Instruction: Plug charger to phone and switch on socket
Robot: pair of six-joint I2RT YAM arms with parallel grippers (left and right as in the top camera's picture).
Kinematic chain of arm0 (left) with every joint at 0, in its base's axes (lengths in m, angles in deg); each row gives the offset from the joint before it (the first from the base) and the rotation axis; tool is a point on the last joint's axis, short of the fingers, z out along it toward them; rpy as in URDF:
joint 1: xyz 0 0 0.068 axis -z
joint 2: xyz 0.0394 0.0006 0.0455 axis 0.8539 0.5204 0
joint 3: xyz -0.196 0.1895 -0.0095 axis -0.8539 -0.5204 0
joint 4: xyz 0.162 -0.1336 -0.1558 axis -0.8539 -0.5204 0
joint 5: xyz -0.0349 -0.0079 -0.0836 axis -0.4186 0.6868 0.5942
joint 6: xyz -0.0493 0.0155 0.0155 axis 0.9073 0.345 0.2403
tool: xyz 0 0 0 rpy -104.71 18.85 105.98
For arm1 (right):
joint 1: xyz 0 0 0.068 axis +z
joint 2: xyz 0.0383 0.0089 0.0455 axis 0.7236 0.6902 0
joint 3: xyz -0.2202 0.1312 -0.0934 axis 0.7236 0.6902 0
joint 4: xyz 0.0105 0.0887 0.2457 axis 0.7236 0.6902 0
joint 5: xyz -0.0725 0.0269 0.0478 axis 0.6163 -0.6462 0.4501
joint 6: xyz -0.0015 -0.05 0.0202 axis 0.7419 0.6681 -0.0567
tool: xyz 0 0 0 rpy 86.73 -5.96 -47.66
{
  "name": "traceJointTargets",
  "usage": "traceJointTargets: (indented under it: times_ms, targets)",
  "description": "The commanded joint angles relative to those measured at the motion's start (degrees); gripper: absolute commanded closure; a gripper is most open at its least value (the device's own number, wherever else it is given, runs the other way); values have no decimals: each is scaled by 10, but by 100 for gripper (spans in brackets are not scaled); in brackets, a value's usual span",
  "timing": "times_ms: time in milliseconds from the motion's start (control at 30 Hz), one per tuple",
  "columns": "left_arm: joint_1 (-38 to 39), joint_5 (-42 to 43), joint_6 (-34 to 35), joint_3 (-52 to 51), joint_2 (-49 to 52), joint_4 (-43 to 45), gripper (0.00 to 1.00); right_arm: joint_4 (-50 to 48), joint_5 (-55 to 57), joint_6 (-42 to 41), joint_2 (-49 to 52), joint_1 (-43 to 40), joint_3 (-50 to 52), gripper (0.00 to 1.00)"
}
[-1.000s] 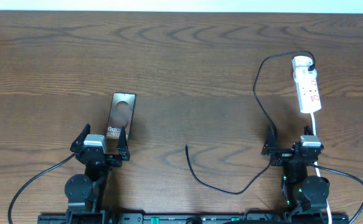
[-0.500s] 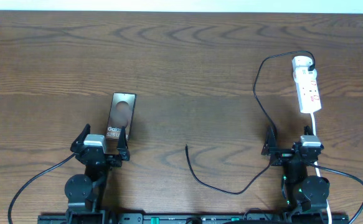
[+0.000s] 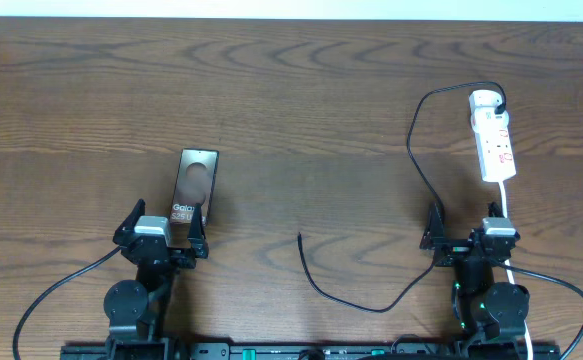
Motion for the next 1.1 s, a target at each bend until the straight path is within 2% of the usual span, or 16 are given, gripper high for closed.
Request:
traceJointTargets:
  times_ms: [0,233,400,600,800,1067]
  targets:
    - [-1,12,-4,-6,-3,-25,7,3,-3,7,-4,2,0,1]
    - [-1,12,-3,-6,-3,-24,7,3,-3,7,-4,2,0,1]
    - [-1,44,9,2,-3,-12,7,3,-3,7,-4,2,0,1]
    - [-2,30,38,94,45,-46,7,3,-3,7,-4,2,0,1]
    - [-2,14,38,324,259,-170,7,3,-3,7,-4,2,0,1]
    - [-2,14,1,775,689,-511,7,3,-3,7,-4,2,0,1]
